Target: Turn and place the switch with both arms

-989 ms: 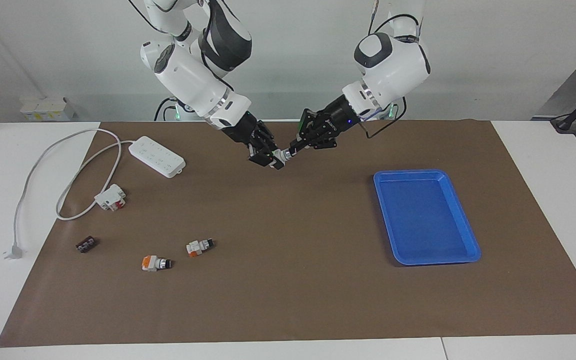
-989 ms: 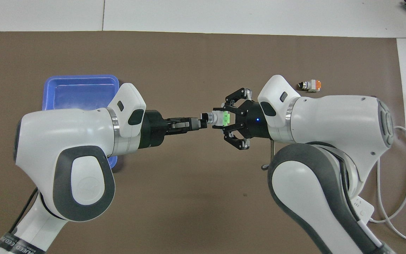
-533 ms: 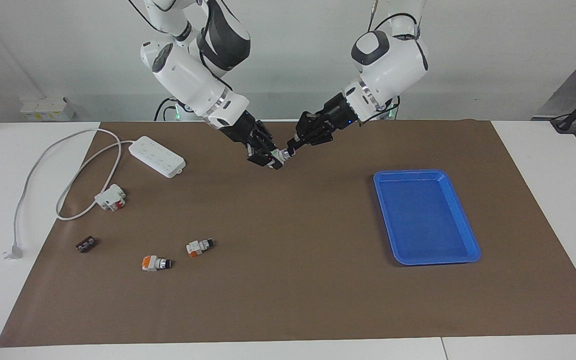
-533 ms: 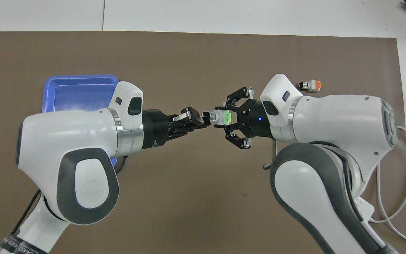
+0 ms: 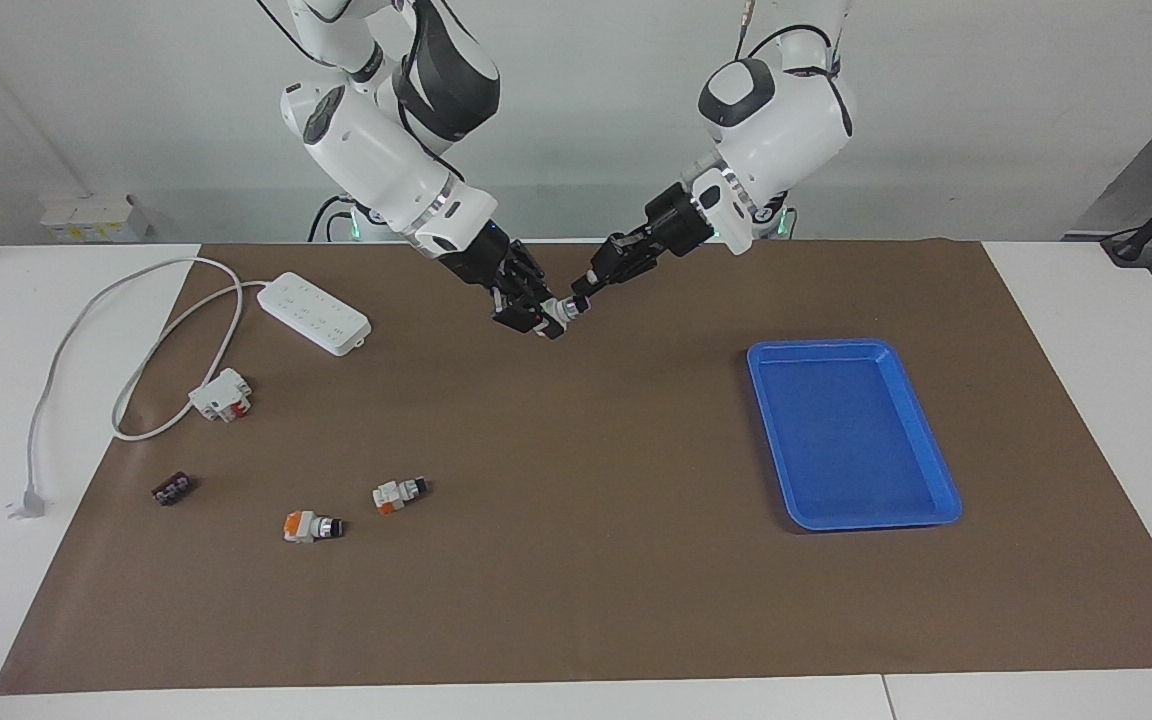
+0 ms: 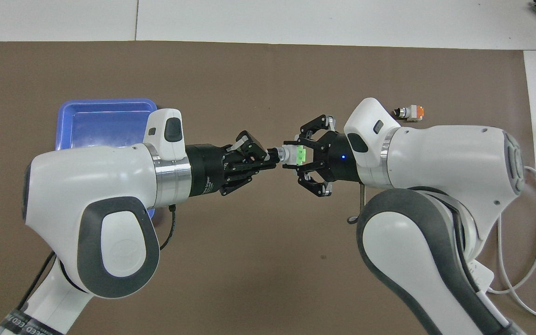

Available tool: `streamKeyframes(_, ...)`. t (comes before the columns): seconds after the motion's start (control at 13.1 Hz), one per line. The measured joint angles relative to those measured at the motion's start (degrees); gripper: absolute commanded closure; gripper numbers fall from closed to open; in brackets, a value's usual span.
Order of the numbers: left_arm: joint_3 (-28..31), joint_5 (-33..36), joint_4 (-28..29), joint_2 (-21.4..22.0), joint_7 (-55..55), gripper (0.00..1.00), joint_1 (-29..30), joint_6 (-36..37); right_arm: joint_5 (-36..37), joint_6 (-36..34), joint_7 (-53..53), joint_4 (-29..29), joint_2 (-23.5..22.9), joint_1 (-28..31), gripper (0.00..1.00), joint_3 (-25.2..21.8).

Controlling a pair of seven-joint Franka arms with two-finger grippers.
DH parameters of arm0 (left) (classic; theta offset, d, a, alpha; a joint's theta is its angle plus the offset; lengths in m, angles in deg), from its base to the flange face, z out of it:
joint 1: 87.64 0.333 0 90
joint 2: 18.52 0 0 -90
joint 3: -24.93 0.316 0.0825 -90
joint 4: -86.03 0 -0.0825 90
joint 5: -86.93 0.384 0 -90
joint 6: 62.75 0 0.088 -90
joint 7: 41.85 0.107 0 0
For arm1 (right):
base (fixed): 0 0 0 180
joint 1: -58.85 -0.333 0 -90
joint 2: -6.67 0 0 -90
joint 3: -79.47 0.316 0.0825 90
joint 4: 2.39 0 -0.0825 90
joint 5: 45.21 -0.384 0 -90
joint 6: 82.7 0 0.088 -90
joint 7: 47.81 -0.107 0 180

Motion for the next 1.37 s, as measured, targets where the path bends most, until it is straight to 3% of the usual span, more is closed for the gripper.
streamKeyframes(0.76, -0.3, 0.0, 0.1, 0.0, -23.0, 1.0, 0.0, -1.9, 0.0, 0.5, 0.0, 0.1, -0.2, 0.0, 1.0, 0.1)
streamKeyframes(1.37, -0.3, 0.1, 0.2, 0.0, -26.8, 1.0, 0.0, -2.5, 0.0, 1.1, 0.0, 0.1, -0.4, -0.2, 1.0, 0.3)
